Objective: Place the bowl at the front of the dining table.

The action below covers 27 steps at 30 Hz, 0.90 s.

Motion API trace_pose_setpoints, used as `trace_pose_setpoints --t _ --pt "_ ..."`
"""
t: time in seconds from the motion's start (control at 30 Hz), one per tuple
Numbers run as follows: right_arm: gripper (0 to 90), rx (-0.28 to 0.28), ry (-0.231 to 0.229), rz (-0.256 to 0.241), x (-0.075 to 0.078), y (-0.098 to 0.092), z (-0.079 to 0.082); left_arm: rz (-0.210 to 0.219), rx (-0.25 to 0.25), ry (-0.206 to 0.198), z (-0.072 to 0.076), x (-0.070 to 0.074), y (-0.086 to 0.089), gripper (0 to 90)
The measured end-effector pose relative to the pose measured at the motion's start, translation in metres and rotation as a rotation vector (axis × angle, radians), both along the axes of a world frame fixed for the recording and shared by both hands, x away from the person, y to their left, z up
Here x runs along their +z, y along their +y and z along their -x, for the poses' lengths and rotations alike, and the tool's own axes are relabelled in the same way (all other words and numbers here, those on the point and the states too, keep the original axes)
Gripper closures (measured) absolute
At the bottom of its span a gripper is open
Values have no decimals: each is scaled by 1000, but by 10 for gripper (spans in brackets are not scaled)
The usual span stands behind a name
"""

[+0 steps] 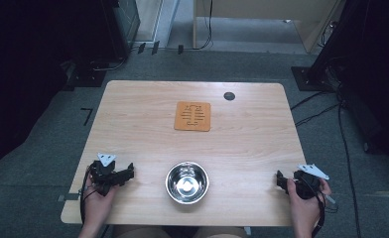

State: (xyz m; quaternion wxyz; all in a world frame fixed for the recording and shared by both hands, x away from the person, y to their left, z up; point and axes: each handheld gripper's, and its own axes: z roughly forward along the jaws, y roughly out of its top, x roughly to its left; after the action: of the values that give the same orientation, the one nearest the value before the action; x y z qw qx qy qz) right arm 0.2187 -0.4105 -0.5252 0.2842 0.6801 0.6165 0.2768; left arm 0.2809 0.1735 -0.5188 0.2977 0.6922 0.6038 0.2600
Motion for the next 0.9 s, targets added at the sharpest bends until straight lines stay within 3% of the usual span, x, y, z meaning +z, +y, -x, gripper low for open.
trace_pose_setpoints --t 0.27,0.37,0.47,0.63,0.9 --pt "88 -13 3 -4 0 0 0 0 1 0 0 0 0 93" --pt "126 -33 -5 -9 0 0 1 0 0 0 0 0 0 93" --pt "131 -63 -27 -51 1 -2 3 0 1 0 0 0 0 92" --pt "131 -60 -52 -35 7 3 5 0 1 0 0 0 0 93" --pt "131 -27 -82 -48 18 17 6 -1 1 0 0 0 0 92"
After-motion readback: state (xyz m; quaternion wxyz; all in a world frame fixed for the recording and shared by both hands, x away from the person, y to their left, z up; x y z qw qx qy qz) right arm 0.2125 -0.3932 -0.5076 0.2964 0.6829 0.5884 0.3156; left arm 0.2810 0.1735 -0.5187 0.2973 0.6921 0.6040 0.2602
